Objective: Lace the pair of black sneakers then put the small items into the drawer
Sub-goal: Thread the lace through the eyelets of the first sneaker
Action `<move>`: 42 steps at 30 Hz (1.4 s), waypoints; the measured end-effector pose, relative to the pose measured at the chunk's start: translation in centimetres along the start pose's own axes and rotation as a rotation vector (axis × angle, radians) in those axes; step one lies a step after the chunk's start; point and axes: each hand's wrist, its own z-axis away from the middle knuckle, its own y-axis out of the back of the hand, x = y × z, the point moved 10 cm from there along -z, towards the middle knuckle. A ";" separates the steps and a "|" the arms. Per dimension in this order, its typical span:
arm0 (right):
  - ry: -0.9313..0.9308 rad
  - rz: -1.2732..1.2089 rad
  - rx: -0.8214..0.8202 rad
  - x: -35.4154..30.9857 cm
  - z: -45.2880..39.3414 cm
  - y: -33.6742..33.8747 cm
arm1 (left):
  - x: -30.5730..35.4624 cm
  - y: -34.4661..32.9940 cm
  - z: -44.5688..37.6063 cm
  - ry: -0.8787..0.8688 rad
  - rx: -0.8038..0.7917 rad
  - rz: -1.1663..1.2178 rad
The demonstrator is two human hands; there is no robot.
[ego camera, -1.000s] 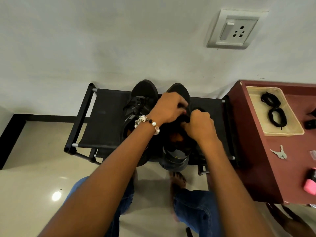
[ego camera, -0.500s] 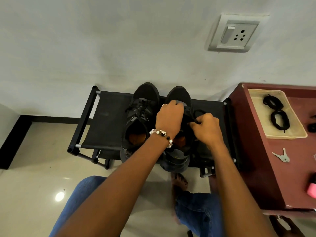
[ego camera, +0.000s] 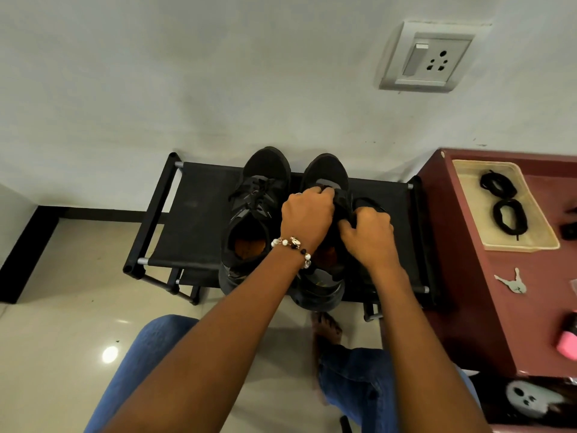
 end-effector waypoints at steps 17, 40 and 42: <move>-0.125 0.137 0.144 0.0 0.9 -0.8 | -4.3 -1.1 0.4 0.530 -0.071 0.410; -0.102 0.177 0.133 -0.7 1.1 -0.7 | -2.0 0.5 -0.9 0.123 -0.096 0.284; -0.099 0.185 0.128 -0.8 1.2 -0.7 | -4.0 -0.9 -0.4 0.371 -0.106 0.531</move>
